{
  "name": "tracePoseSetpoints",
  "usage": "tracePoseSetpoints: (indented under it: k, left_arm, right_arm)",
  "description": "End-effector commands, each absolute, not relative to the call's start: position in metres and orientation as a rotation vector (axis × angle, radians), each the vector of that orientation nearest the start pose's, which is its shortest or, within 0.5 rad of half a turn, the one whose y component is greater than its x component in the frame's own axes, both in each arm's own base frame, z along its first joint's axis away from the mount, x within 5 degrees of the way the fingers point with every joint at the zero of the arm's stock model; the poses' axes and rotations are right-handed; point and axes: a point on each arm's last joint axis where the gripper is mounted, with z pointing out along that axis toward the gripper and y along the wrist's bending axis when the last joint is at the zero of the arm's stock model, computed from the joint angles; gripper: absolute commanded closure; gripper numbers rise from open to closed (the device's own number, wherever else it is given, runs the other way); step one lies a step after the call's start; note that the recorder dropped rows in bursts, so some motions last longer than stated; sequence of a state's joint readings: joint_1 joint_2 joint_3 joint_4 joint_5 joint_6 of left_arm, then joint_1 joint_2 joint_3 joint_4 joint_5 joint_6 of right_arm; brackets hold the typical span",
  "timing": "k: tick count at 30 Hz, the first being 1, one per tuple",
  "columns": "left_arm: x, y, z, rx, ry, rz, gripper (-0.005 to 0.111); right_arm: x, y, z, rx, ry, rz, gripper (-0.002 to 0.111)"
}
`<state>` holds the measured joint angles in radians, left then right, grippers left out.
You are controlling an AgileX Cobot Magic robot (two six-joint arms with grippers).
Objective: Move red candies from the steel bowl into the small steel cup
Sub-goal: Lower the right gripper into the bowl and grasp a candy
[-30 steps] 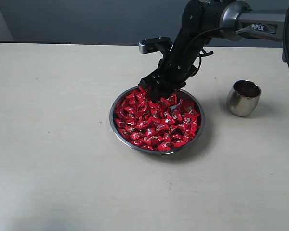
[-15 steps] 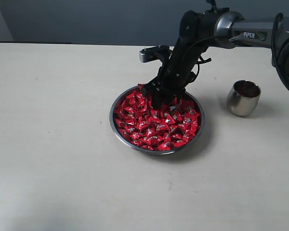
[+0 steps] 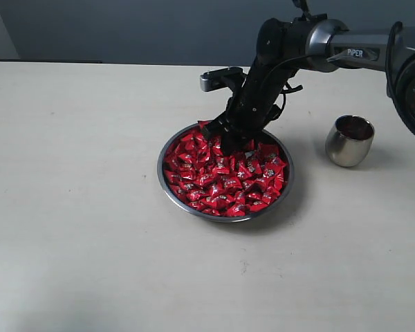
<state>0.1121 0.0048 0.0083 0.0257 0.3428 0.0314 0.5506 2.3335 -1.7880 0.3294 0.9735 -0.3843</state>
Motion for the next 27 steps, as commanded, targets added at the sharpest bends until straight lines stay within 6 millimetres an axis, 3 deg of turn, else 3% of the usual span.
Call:
tracePoseSetpoints:
  k: [1,10,23,27]
  left_arm:
    - [0.053,0.007,0.183,-0.054,1.819,0.123,0.106]
    - [0.053,0.007,0.183,-0.054,1.819,0.123,0.106]
    - [0.053,0.007,0.183,-0.054,1.819,0.123,0.106]
    - [0.053,0.007,0.183,-0.054,1.819,0.123,0.106]
  right_arm:
    - [0.390,0.266,0.124,-1.136,2.776,0.435,0.093]
    - [0.389,0.265,0.158,-1.129,2.703,0.430,0.093]
    - [0.387,0.259,0.169,-1.130,2.723,0.353,0.093]
    - [0.387,0.254,0.186,-1.132,2.686,0.309,0.093]
